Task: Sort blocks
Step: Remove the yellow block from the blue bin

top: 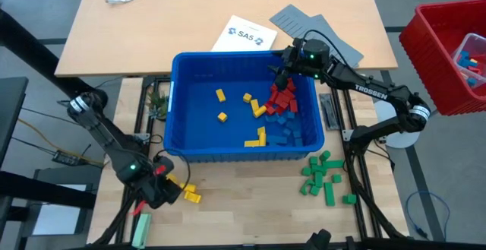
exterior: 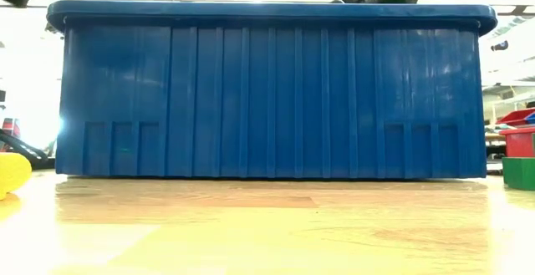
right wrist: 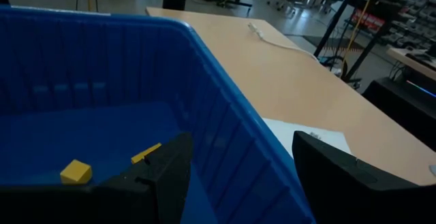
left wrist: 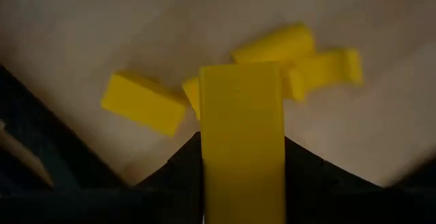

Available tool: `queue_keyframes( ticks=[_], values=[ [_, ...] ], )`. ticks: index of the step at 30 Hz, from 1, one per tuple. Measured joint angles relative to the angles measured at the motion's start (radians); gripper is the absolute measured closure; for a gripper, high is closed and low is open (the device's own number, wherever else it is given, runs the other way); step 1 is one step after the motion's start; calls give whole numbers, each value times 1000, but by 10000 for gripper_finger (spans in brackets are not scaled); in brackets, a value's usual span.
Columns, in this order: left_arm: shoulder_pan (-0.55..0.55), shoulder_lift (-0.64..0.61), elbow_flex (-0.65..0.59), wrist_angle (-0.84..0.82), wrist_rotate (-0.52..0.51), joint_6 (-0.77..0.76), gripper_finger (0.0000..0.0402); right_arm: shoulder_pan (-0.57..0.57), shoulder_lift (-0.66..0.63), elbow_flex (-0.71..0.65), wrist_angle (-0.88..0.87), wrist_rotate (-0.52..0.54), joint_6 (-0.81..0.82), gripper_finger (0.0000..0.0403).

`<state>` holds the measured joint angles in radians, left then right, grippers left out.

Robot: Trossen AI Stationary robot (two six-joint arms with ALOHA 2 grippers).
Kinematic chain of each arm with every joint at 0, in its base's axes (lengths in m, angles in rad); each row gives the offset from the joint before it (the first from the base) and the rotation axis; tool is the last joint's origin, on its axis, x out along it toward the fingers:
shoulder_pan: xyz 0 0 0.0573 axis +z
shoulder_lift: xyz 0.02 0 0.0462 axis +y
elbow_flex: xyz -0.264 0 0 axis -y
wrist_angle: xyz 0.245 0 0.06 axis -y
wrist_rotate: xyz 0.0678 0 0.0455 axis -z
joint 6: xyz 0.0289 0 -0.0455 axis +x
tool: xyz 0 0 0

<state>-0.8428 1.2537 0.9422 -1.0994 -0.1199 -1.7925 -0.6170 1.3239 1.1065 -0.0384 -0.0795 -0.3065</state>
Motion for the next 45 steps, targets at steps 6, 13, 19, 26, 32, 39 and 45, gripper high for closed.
queue_keyframes(
  ticks=[6, 13, 19, 26, 32, 39, 45],
  values=[
    [5, 0, -148, 118, -108, -119, 257, 0, 0, 0, -3, 0, 0, 165],
    [5, 0, -266, 124, -171, -239, 255, 0, 0, 0, -3, 0, 0, 165],
    [5, 0, -329, 193, -175, -294, 243, 0, 0, 0, -16, 0, 0, 165],
    [5, 0, -337, 203, -176, -327, 204, 0, 0, 0, -16, 0, -1, 165],
    [5, -19, -274, 198, -175, -286, 157, 0, 0, 0, -15, 0, -3, 165],
    [5, -71, 38, -16, -186, -162, 147, 0, 0, 0, -11, 0, -10, 165],
    [5, -76, 314, -163, -293, -139, 154, 0, 0, 0, 4, 0, -10, 165]
  ],
)
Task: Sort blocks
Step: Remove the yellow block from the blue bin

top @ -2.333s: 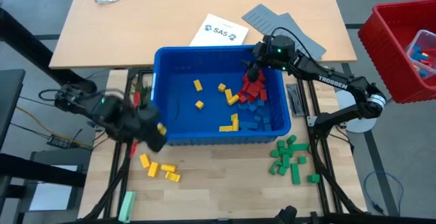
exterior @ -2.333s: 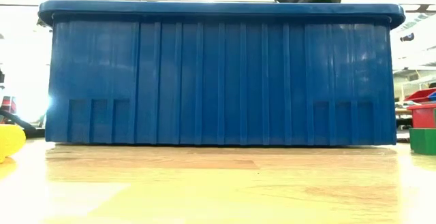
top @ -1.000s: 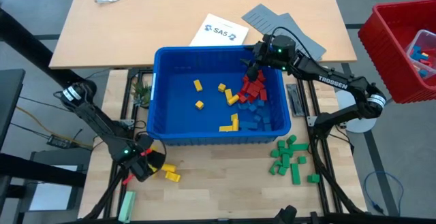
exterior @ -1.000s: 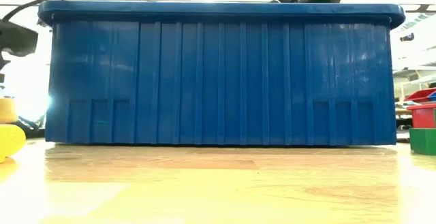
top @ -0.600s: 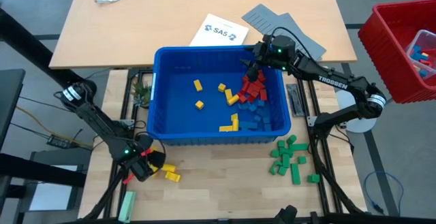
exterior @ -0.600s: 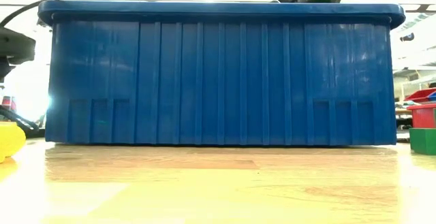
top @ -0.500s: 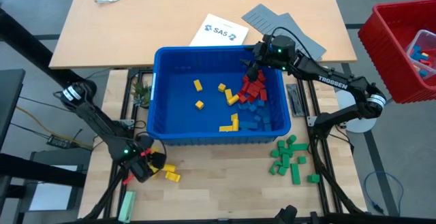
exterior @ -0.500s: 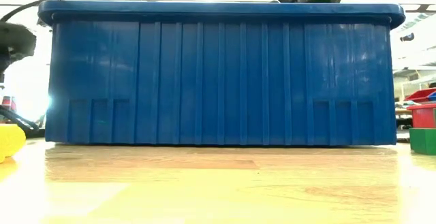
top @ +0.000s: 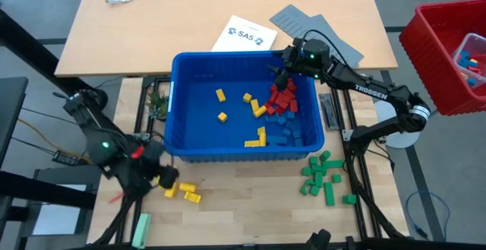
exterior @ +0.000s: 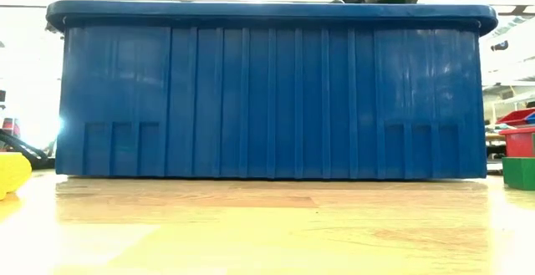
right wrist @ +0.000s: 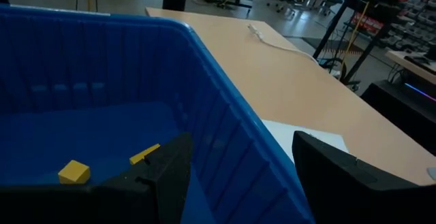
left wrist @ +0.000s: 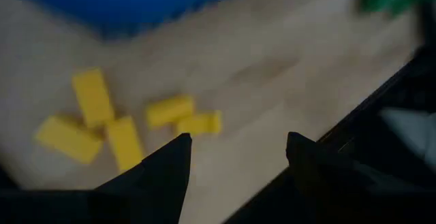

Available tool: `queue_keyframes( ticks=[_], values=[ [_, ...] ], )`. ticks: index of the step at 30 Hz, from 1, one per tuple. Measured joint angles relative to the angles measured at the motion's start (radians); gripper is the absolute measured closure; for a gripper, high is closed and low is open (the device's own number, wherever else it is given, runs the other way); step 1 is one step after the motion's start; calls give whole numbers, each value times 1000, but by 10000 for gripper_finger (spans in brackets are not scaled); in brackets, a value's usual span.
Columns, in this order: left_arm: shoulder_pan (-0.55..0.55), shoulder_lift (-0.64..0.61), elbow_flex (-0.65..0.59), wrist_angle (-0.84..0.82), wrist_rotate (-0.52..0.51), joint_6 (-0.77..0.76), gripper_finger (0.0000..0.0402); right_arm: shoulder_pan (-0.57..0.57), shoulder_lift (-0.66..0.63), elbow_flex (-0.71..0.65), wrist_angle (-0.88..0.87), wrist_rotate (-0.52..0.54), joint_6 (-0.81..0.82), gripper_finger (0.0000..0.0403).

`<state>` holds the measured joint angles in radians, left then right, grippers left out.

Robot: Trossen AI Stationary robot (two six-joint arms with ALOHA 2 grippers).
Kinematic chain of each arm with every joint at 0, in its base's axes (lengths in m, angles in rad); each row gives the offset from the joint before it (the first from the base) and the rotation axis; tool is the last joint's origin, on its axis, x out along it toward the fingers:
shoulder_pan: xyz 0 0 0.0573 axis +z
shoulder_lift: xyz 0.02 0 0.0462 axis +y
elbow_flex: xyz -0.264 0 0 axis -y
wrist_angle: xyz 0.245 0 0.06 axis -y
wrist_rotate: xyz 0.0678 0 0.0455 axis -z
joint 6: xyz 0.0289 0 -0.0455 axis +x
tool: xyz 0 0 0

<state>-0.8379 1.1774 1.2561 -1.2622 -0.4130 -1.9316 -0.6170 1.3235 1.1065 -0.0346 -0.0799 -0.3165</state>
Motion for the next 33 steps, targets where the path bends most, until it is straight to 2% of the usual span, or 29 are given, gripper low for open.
queue_keyframes(
  ticks=[3, 6, 8, 10, 16, 20, 24, 27, 33],
  values=[
    [7, 0, 116, -92, -225, 23, 156, 1, 0, 0, 0, 0, 5, 165],
    [61, -2, 200, -120, -464, 124, 156, 1, 0, 0, -5, 0, 6, 165],
    [123, -2, 231, -119, -561, 219, 156, 1, 0, 0, -6, 0, 6, 165],
    [216, -1, 249, -118, -590, 311, 157, 1, 0, 0, -6, 0, 6, 165],
    [533, 6, 253, -14, -622, 560, 157, 1, 0, 0, -6, 0, 8, 165],
    [723, 54, 253, 216, -614, 899, 157, 1, 0, 0, -6, 0, 8, 165],
    [878, 141, 253, 500, -489, 1266, 157, 1, 0, 0, 1, 0, 8, 165],
    [975, 216, 253, 617, -398, 1336, 157, 1, 0, 0, -3, 0, 8, 165],
    [1131, 363, 253, 635, -248, 1298, 157, 1, 0, 0, -17, 0, 9, 165]
  ],
)
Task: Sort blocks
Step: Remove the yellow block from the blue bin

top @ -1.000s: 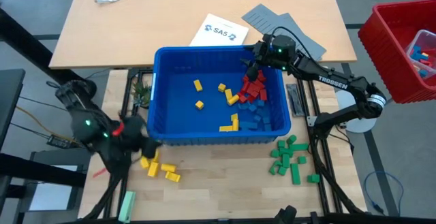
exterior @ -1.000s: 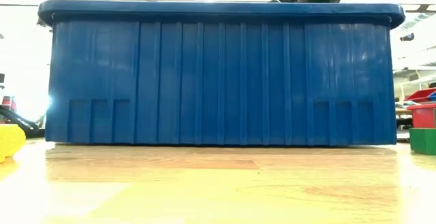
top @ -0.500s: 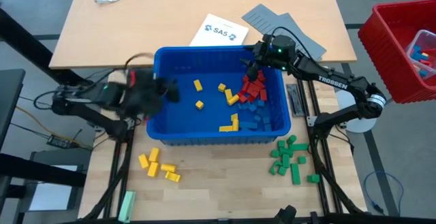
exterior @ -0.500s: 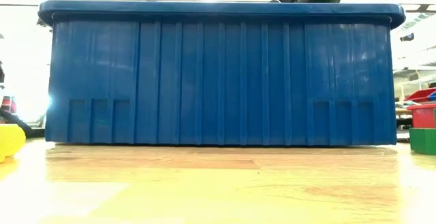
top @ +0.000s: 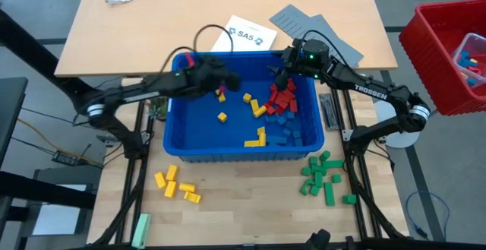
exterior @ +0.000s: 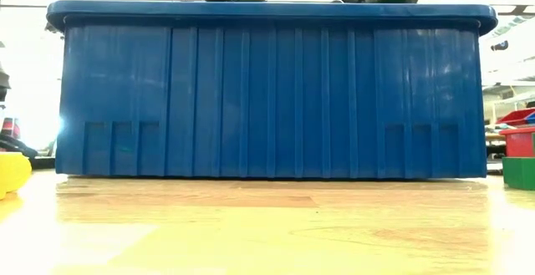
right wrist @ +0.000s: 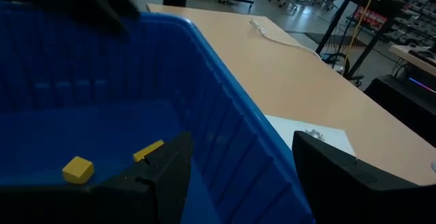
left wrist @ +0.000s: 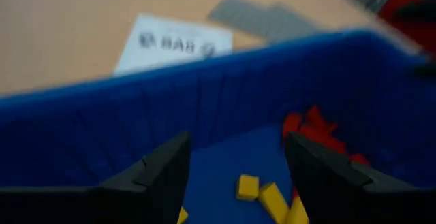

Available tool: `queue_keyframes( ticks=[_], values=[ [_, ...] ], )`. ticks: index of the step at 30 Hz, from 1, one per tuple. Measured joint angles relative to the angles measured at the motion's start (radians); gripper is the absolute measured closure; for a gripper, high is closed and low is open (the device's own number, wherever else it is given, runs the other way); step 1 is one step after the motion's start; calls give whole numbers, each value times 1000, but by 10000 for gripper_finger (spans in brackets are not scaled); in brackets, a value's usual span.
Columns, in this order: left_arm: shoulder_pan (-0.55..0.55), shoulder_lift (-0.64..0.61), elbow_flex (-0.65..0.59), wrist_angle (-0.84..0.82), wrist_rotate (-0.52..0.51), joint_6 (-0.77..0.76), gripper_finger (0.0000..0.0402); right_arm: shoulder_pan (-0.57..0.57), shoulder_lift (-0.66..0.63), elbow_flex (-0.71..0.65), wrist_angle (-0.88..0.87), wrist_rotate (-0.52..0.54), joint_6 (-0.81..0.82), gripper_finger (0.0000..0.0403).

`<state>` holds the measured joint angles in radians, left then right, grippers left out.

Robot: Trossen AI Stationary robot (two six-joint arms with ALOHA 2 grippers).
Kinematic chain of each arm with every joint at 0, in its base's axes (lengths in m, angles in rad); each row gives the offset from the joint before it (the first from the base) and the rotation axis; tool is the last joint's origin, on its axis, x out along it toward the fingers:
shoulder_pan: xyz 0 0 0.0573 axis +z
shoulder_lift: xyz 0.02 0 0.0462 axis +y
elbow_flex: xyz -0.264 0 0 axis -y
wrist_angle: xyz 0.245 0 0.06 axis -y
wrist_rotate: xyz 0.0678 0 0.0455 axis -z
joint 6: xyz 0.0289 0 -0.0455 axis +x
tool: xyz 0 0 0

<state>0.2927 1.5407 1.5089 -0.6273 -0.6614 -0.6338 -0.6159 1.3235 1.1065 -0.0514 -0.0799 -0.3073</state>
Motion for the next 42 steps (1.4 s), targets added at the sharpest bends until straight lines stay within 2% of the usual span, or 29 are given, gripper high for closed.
queue_keyframes(
  ticks=[4, 8, 16, 20, 23, 34, 42],
  values=[
    [55, 100, 0, -6, 73, -76, 157, 0, 0, 0, -5, 0, 0, 165],
    [83, 198, 0, -56, 79, -220, 157, 0, 0, 0, -17, 0, 1, 165],
    [117, 361, 0, -56, 200, -264, 157, 0, 0, 0, -34, 0, 3, 165],
    [136, 417, 0, -70, 205, -312, 157, 0, 0, 0, -33, -1, 3, 165],
    [155, 437, -5, -83, 204, -367, 157, 0, 0, 0, -33, -1, 3, 165],
    [175, 437, -138, -12, 154, -497, 157, 0, 0, 0, -37, -24, 12, 165],
    [192, 437, -260, 209, 166, -506, 156, 0, 0, 0, -42, -59, 14, 165]
  ],
)
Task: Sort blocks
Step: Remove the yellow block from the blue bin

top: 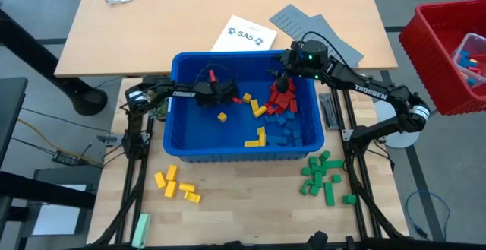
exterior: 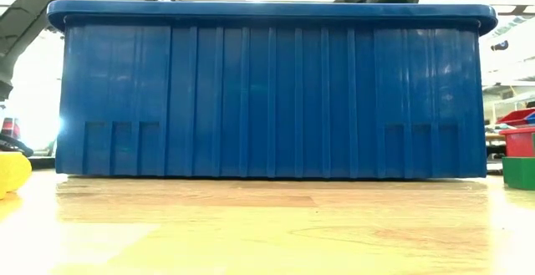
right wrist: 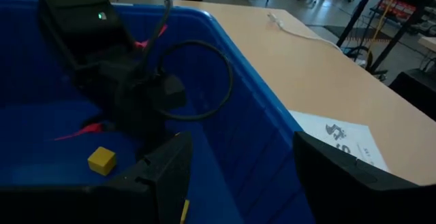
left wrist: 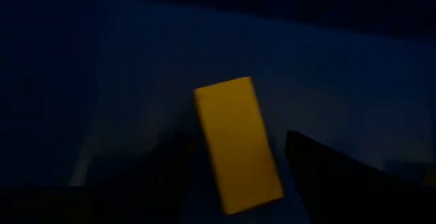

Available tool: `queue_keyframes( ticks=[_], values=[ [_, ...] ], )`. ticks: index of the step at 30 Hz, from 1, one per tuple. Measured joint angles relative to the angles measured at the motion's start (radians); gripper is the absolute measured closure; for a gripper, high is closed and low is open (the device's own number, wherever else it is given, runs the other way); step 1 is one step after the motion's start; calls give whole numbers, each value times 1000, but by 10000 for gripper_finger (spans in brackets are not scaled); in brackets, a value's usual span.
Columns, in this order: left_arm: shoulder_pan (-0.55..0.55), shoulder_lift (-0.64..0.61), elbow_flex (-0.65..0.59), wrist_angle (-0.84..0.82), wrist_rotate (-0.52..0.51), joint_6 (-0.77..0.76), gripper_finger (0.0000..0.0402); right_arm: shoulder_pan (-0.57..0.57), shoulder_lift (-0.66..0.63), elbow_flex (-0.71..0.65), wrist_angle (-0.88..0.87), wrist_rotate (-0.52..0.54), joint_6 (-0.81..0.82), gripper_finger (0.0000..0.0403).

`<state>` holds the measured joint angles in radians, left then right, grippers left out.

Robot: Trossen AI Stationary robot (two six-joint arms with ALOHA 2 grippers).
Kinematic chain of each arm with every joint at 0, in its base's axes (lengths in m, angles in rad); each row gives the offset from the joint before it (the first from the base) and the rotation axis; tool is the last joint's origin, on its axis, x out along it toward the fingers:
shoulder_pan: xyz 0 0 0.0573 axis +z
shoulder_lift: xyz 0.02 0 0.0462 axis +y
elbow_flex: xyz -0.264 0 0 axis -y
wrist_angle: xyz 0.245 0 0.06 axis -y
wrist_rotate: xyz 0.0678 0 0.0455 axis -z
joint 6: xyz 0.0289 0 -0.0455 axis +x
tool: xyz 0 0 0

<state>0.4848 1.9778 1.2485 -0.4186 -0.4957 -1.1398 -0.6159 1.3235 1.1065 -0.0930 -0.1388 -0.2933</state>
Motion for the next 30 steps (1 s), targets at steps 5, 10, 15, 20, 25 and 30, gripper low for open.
queue_keyframes(
  ticks=[5, 10, 15, 20, 25, 30],
  values=[
    [26, 0, -41, 19, 1, 3, 157, 0, 0, 0, -3, 0, 6, 165],
    [30, -4, -57, 38, 11, 97, 169, 0, 0, 0, -5, -13, 6, 165],
    [30, -3, -58, 46, 1, 166, 235, 0, 0, 0, -6, -14, 6, 165],
    [25, -2, -39, 47, 19, 220, 268, 0, 0, 0, -7, -14, 7, 165],
    [-7, -21, 37, 28, 21, 355, 268, 0, 0, 0, -11, -14, 6, 165],
    [-49, -71, 138, -44, -23, 458, 268, 0, 0, 0, -14, -13, 4, 165]
  ],
)
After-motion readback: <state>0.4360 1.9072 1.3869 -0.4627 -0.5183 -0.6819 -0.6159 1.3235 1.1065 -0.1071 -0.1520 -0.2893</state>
